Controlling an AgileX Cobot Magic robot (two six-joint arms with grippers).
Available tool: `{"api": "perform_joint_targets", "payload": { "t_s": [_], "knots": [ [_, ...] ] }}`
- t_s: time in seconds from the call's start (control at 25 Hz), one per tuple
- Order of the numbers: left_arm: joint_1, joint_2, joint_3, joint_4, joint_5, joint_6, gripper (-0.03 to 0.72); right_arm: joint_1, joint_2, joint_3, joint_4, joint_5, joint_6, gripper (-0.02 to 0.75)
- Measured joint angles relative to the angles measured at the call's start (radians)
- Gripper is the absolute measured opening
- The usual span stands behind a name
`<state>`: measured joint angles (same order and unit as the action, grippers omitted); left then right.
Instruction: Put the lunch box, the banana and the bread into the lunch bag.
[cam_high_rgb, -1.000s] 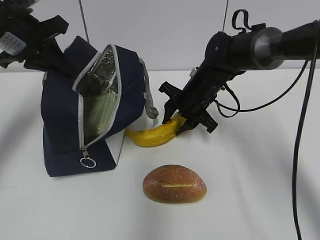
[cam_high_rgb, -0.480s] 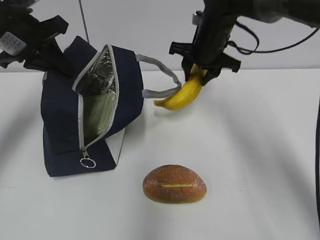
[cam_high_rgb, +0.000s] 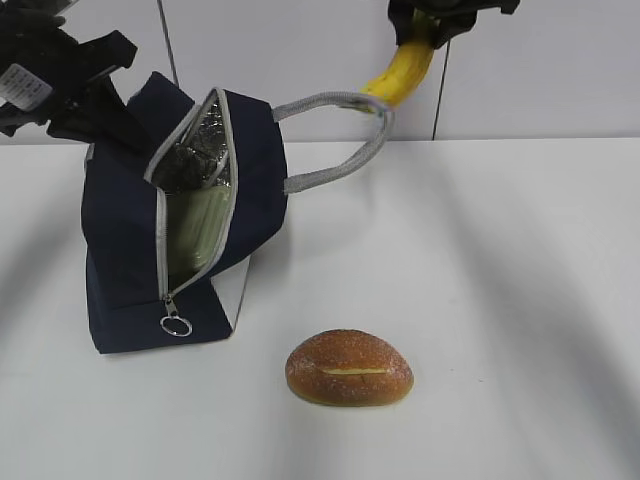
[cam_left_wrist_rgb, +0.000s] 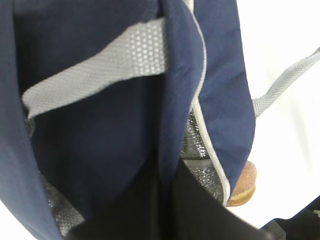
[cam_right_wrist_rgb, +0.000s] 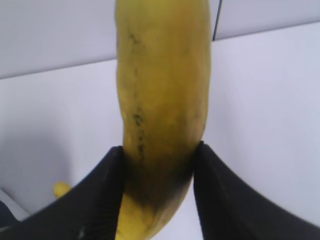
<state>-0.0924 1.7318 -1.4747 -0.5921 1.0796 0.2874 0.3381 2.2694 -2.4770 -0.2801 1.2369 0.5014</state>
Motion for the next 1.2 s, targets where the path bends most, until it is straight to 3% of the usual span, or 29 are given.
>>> {"api": "perform_joint_targets", "payload": {
  "t_s": [0.24, 0.36, 0.6, 0.84, 1.2],
  "knots": [
    [0.000, 0.000, 0.000, 0.000, 0.000, 0.000, -0.003, 0.000, 0.000, -0.094, -0.083, 0.022, -0.006, 0.311],
    [0.000, 0.000, 0.000, 0.000, 0.000, 0.000, -0.003, 0.000, 0.000, -0.123, -0.064, 0.026, -0.006, 0.310],
    [0.000, 0.000, 0.000, 0.000, 0.000, 0.000, -0.003, 0.013, 0.000, -0.141, 0.173, 0.031, -0.084, 0.310],
    [0.000, 0.000, 0.000, 0.000, 0.000, 0.000, -0.003, 0.091, 0.022, -0.142, 0.376, 0.031, -0.207, 0.310],
    [0.000, 0.000, 0.000, 0.000, 0.002, 0.000, -0.003, 0.168, 0.113, -0.118, 0.486, 0.031, -0.294, 0.310]
  ]
}}
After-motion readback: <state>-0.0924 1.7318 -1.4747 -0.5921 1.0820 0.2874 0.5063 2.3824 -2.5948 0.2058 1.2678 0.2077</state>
